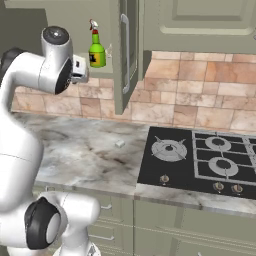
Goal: Pick the soap dispenser and spray from the cabinet and place them on the counter.
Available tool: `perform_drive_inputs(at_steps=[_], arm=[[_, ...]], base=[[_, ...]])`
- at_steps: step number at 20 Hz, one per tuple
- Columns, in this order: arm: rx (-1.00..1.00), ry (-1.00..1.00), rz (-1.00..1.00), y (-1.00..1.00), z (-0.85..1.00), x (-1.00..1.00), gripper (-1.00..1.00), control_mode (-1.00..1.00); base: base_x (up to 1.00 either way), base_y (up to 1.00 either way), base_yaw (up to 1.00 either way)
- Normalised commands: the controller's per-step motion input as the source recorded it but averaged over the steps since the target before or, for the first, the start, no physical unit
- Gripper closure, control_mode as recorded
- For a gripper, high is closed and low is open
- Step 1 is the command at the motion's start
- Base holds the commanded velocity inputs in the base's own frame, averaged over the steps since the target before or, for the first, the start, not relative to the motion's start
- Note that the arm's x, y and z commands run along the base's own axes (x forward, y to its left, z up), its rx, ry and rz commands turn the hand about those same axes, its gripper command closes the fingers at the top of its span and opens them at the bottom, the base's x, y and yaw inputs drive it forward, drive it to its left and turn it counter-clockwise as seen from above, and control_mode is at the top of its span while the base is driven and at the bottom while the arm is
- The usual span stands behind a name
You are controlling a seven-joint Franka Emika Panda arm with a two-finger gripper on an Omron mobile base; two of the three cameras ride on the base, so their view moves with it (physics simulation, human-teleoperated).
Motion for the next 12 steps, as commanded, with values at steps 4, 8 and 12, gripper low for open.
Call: perform_drive_inputs(at_steps=[4, 8, 12], arm=[[-0.04, 0.0, -0.11, -0.22, 0.31, 0.6, -1.0, -1.0], [-0.03, 0.0, -0.17, -0.09, 0.27, 0.6, -1.0, -1.0], [0.01, -0.06, -0.05, 0.0, 0.07, 0.1, -1.0, -1.0]], base=[[0.0, 0.0, 0.0], [0.0, 0.0, 0.0], [0.0, 0.0, 0.0]])
